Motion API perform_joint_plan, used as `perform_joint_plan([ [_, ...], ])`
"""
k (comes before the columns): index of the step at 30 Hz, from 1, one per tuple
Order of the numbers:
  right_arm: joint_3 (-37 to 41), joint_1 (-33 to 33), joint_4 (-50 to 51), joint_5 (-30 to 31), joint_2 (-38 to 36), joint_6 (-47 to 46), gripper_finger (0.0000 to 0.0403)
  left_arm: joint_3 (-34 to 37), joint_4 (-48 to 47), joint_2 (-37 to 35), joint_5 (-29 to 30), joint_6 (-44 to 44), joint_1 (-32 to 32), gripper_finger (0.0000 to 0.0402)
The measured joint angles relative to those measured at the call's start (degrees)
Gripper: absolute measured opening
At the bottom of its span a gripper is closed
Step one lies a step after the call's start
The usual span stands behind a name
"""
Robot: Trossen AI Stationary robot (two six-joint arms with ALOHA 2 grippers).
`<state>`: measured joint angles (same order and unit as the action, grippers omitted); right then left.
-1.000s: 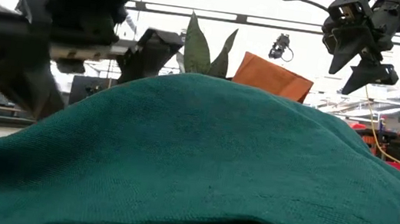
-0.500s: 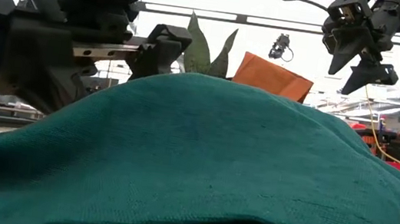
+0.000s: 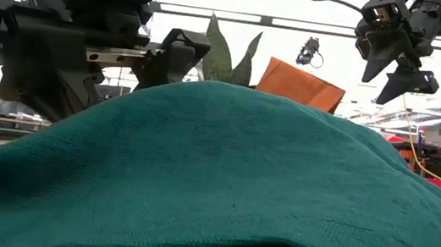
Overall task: Pick and placing Produce into tupperware
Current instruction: Put the green cantaloupe into the transparent bin
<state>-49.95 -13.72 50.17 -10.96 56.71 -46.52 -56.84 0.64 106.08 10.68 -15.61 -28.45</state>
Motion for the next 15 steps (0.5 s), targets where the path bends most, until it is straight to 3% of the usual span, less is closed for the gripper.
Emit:
perform_joint_plan([
  [6, 0.00, 0.00, 0.00, 0.02, 0.01, -0.40, 0.0202, -0.05, -0.06, 0.00, 0.07, 0.01, 0.00, 0.0226],
  [15, 0.00, 0.00, 0.00, 0.02, 0.02, -0.42, 0.0202, -0.47, -3.21, -0.11, 4.97, 5.14, -0.15, 0.0229],
])
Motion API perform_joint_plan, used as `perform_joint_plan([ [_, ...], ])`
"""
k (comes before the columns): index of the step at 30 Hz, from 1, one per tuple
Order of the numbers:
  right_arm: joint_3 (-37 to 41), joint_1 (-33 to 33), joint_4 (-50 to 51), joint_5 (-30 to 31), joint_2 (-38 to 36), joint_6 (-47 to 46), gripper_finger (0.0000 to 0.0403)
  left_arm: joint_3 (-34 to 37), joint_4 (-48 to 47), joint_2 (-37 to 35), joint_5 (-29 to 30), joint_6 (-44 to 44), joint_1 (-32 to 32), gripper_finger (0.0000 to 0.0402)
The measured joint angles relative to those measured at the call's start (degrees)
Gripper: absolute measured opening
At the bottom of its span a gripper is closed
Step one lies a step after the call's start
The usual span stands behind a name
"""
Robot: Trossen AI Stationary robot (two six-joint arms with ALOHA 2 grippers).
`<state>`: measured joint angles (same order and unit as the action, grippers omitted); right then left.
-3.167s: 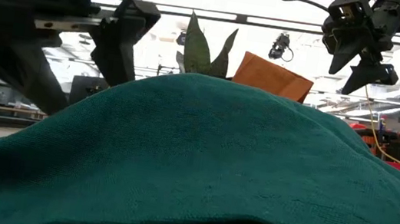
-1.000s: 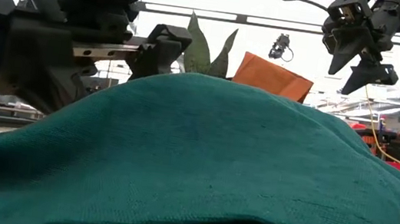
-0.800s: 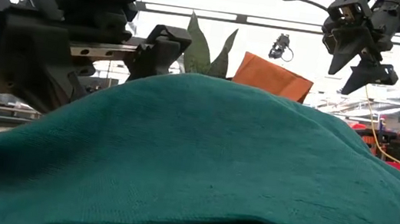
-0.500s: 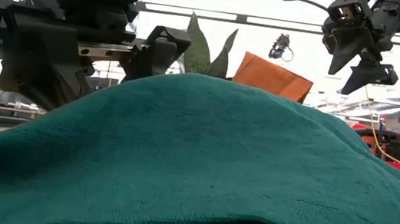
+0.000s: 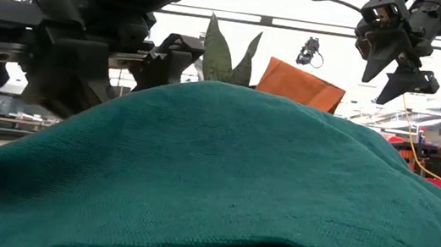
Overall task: Pick and placing Produce into tupperware
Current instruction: Put the green cantaloupe into the transparent bin
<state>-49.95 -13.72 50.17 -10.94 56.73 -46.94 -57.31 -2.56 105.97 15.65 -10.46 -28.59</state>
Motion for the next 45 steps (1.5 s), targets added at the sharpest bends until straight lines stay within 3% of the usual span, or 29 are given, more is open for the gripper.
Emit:
perform_joint_plan([
  [10, 0.00, 0.00, 0.00, 0.00, 0.00, 0.07, 0.0202, -7.86, -21.75, 0.00, -0.32, 6.92, -0.24, 0.0225],
  [17, 0.00, 0.02, 0.02, 0.02, -0.02, 0.48, 0.0202, -8.10, -28.41, -2.44, -1.09, 17.05, -0.12, 0.0216],
  [23, 0.00, 0.02, -0.03, 0.04, 0.00, 0.59, 0.0202, -8.18, -28.35, -7.65, -1.10, 22.10, -0.13, 0.0215],
  [33, 0.00, 0.02, -0.09, 0.04, 0.00, 0.63, 0.0202, -8.19, -24.86, -17.20, 3.62, 24.86, 0.39, 0.0214],
  [39, 0.00, 0.02, -0.27, 0.20, 0.00, 0.67, 0.0202, -8.29, -13.53, -15.97, 1.95, 20.41, 4.41, 0.0226],
  [45, 0.00, 0.03, -0.38, 0.22, 0.00, 0.63, 0.0202, -8.17, -9.41, -11.17, 0.18, 18.78, 9.80, 0.0220],
])
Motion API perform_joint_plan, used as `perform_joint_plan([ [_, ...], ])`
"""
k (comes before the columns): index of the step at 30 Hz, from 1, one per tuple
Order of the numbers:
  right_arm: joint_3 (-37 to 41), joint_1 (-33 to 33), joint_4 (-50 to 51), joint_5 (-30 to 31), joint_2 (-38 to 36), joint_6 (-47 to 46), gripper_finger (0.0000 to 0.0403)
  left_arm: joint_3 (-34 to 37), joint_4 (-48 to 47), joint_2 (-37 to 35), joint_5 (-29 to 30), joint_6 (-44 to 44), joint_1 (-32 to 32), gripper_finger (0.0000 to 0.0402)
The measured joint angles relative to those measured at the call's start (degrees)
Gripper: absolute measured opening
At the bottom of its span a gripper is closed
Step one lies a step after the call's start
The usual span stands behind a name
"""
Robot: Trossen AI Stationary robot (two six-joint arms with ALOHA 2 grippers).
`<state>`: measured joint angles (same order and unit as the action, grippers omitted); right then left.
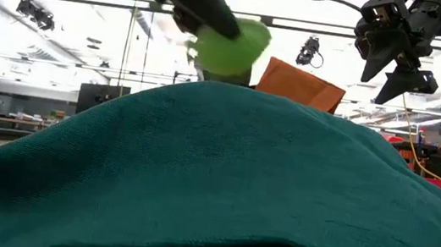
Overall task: Pick and placing Produce into tupperware
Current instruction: Put the green cantaloupe into the transparent bin
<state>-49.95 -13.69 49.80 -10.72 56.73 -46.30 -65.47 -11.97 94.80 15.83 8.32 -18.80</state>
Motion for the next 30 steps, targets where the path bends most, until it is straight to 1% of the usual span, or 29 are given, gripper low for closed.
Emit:
perform_joint_plan([
  [3, 0.00, 0.02, -0.13, -0.02, -0.02, -0.02, 0.0202, 0.00, 0.87, 1.74, -0.14, 0.00, 2.29, 0.0219],
  [9, 0.00, 0.02, -0.26, 0.00, 0.00, 0.04, 0.0202, 0.00, 0.55, 4.81, -3.80, -0.04, 5.18, 0.0225],
  [12, 0.00, 0.02, -0.23, 0.00, 0.00, 0.26, 0.0202, 0.00, 1.06, 6.04, -5.20, -0.04, 5.25, 0.0222],
  [17, 0.00, 0.02, -0.20, 0.02, -0.01, 0.92, 0.0202, 0.00, 1.01, 6.58, -5.35, -0.02, 5.21, 0.0221],
  [26, 0.00, 0.00, -0.15, 0.02, 0.00, 1.07, 0.0202, 0.00, 0.52, 6.58, -5.32, 0.28, 5.43, 0.0252],
  [30, 0.00, -0.01, -0.15, 0.02, 0.00, 1.03, 0.0202, 0.00, 0.53, 6.58, -5.30, 0.37, 5.58, 0.0260],
])
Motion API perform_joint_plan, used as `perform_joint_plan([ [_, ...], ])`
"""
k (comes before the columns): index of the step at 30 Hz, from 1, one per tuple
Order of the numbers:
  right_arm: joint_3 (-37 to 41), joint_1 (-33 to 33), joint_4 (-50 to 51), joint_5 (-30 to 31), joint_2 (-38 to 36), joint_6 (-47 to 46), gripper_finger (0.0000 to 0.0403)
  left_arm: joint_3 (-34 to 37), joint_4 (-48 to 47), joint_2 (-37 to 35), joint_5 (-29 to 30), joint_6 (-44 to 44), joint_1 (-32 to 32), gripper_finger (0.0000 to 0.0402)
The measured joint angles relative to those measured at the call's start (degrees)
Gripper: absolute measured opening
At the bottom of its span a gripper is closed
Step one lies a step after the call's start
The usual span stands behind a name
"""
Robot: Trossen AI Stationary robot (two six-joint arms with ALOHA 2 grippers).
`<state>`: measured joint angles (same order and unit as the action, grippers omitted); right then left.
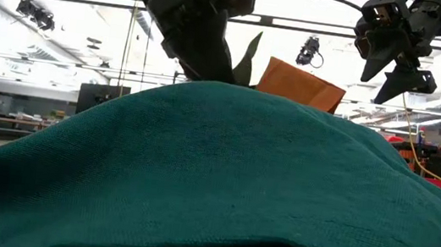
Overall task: Pick and placing Produce into tupperware
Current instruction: Put the green cantaloupe into the transparent bin, then put the green bell pepper into the transparent bin
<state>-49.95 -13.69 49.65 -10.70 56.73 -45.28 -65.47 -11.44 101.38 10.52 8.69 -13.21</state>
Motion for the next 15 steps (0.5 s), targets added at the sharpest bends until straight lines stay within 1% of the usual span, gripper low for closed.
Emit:
perform_joint_plan([
  [8, 0.00, 0.02, 0.02, 0.00, 0.00, 0.44, 0.0202, 0.00, 1.48, 0.00, 0.13, 3.50, 0.24, 0.0263],
  [15, 0.00, -0.02, 0.55, 0.89, -1.48, 2.40, 0.0202, 0.00, 6.74, -0.69, 0.49, 9.17, -0.15, 0.0250],
])
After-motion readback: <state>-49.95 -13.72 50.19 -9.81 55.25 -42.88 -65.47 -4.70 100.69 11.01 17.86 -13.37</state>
